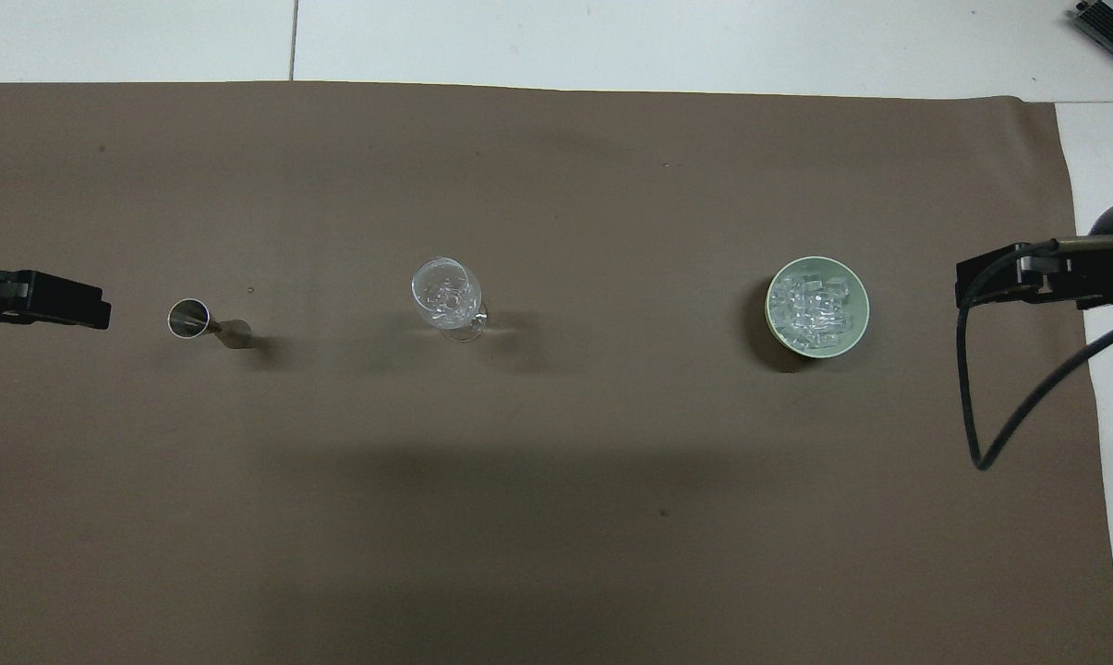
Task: Pour wine and add ice with both arms
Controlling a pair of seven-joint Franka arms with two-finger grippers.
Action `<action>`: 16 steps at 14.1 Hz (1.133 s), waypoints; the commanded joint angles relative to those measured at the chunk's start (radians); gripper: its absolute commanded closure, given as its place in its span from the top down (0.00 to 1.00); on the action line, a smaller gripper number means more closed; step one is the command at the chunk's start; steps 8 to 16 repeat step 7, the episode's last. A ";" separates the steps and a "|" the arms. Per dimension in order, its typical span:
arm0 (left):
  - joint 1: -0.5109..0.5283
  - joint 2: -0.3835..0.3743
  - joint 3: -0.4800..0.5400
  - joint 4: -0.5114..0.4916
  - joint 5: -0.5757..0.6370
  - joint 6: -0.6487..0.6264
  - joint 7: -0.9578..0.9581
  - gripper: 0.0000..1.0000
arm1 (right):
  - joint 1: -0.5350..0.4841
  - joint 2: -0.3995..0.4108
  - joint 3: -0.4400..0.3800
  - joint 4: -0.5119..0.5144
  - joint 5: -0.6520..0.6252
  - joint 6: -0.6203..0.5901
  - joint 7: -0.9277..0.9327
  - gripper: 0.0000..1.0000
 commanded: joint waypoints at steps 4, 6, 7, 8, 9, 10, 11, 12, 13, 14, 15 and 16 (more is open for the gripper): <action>-0.021 0.007 0.021 0.020 0.023 0.002 0.003 1.00 | -0.014 -0.019 0.015 -0.030 0.007 -0.016 -0.001 1.00; -0.022 0.005 0.021 0.020 0.023 -0.009 0.003 1.00 | -0.014 -0.036 0.013 -0.059 0.007 -0.009 -0.001 1.00; -0.018 0.005 0.021 0.020 0.023 -0.009 0.005 1.00 | -0.014 -0.041 0.013 -0.068 0.007 -0.007 0.001 1.00; -0.018 0.005 0.021 0.020 0.023 -0.009 0.005 1.00 | -0.014 -0.041 0.013 -0.068 0.007 -0.007 0.001 1.00; -0.018 0.005 0.021 0.020 0.023 -0.009 0.005 1.00 | -0.014 -0.041 0.013 -0.068 0.007 -0.007 0.001 1.00; -0.018 0.005 0.021 0.020 0.023 -0.009 0.005 1.00 | -0.014 -0.041 0.013 -0.068 0.007 -0.007 0.001 1.00; -0.018 0.005 0.021 0.020 0.023 -0.009 0.005 1.00 | -0.014 -0.041 0.013 -0.068 0.007 -0.007 0.001 1.00; -0.018 0.005 0.021 0.020 0.023 -0.009 0.005 1.00 | -0.014 -0.041 0.013 -0.068 0.007 -0.007 0.001 1.00; -0.018 0.005 0.021 0.020 0.023 -0.009 0.005 1.00 | -0.014 -0.041 0.013 -0.068 0.007 -0.007 0.001 1.00; -0.018 0.005 0.021 0.020 0.023 -0.009 0.005 1.00 | -0.014 -0.041 0.013 -0.068 0.007 -0.007 0.001 1.00; -0.018 0.005 0.021 0.020 0.023 -0.009 0.005 1.00 | -0.014 -0.041 0.013 -0.068 0.007 -0.007 0.001 1.00; -0.018 0.005 0.021 0.020 0.023 -0.009 0.005 1.00 | -0.014 -0.041 0.013 -0.068 0.007 -0.007 0.001 1.00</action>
